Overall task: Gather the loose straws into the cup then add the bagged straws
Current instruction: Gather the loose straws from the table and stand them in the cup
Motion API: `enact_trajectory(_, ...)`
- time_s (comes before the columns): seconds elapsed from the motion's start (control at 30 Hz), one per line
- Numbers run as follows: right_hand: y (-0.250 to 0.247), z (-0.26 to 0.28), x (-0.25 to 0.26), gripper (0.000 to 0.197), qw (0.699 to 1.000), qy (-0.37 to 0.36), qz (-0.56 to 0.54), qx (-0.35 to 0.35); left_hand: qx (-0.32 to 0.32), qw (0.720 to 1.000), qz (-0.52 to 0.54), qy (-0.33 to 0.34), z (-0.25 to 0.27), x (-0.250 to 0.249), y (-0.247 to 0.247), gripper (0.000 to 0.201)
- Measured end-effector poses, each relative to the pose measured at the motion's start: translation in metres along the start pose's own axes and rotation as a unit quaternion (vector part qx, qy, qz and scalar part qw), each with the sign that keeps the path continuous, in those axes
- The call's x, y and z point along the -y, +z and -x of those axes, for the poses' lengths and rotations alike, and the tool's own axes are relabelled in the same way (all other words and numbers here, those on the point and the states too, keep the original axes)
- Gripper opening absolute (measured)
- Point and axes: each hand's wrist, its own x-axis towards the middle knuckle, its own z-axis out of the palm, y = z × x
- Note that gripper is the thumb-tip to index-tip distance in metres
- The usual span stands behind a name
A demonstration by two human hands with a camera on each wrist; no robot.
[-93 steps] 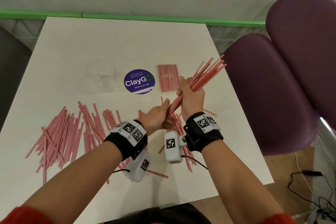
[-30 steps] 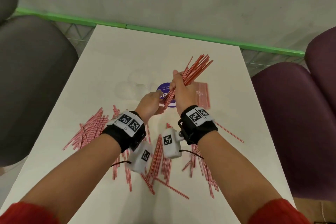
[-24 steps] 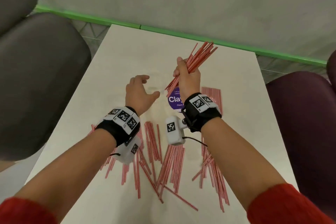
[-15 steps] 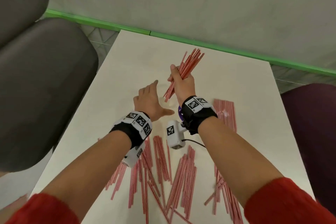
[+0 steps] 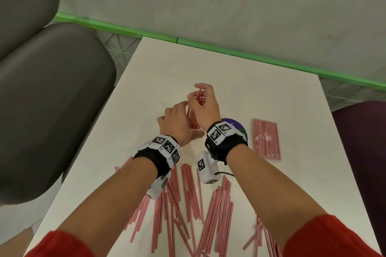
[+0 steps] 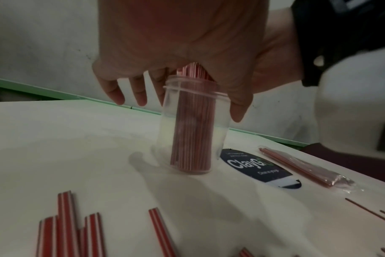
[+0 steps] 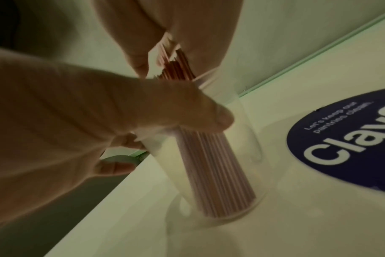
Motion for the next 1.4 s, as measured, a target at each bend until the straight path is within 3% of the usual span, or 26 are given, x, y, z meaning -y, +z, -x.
enact_trajectory(0.07,-0.002,0.002,0.000,0.034,0.999,-0.043,0.022,0.001,0.001,1.000,-0.001,-0.001,0.000,0.001,0.000,0.099)
enact_trajectory(0.17,-0.005,0.005,-0.003,0.032,0.987,-0.093,0.128,0.032,0.001,1.000,0.008,-0.004,0.002,0.001,-0.001,0.099)
enact_trajectory(0.27,-0.010,0.007,-0.009,0.031,0.970,-0.094,0.216,0.054,0.002,1.000,0.020,-0.006,0.004,-0.002,-0.001,0.099)
enact_trajectory(0.37,-0.019,0.011,-0.004,0.038,0.968,-0.077,0.221,0.085,0.010,0.999,0.037,-0.013,0.006,-0.002,-0.002,0.107)
enact_trajectory(0.43,-0.029,0.018,0.003,0.041,0.976,-0.084,0.188,0.065,0.006,0.998,0.050,-0.023,0.010,-0.003,-0.003,0.118)
enact_trajectory(0.57,-0.071,0.045,0.004,0.041,0.989,-0.059,0.137,-0.010,-0.107,0.990,0.084,-0.037,0.030,-0.012,-0.007,0.122)
enact_trajectory(0.63,-0.103,0.061,-0.011,0.039,0.986,-0.022,0.161,-0.041,-0.161,0.979,0.121,-0.041,0.043,-0.019,-0.008,0.114)
enact_trajectory(0.7,-0.142,0.081,-0.038,0.038,0.973,0.033,0.217,-0.066,-0.172,0.974,0.143,-0.032,0.060,-0.026,-0.002,0.105)
enact_trajectory(0.8,-0.193,0.107,-0.077,0.043,0.943,0.177,0.273,-0.064,-0.111,0.986,0.125,-0.003,0.088,-0.031,0.019,0.089)
enact_trajectory(0.87,-0.223,0.133,-0.096,0.051,0.902,0.270,0.334,-0.041,-0.034,0.993,0.117,0.001,0.111,-0.036,0.039,0.078)
enact_trajectory(0.97,-0.248,0.167,-0.115,0.055,0.855,0.306,0.419,-0.007,0.078,0.994,0.082,-0.006,0.138,-0.041,0.066,0.074)
enact_trajectory(1.07,-0.248,0.190,-0.116,0.050,0.861,0.272,0.430,-0.008,0.142,0.989,0.028,-0.024,0.155,-0.044,0.082,0.076)
enact_trajectory(1.23,-0.219,0.222,-0.109,0.052,0.895,0.220,0.388,0.002,0.152,0.987,-0.037,-0.036,0.172,-0.045,0.092,0.077)
enact_trajectory(1.4,-0.182,0.236,-0.102,0.053,0.921,0.217,0.324,0.019,0.166,0.985,0.000,-0.037,0.181,-0.060,0.096,0.067)
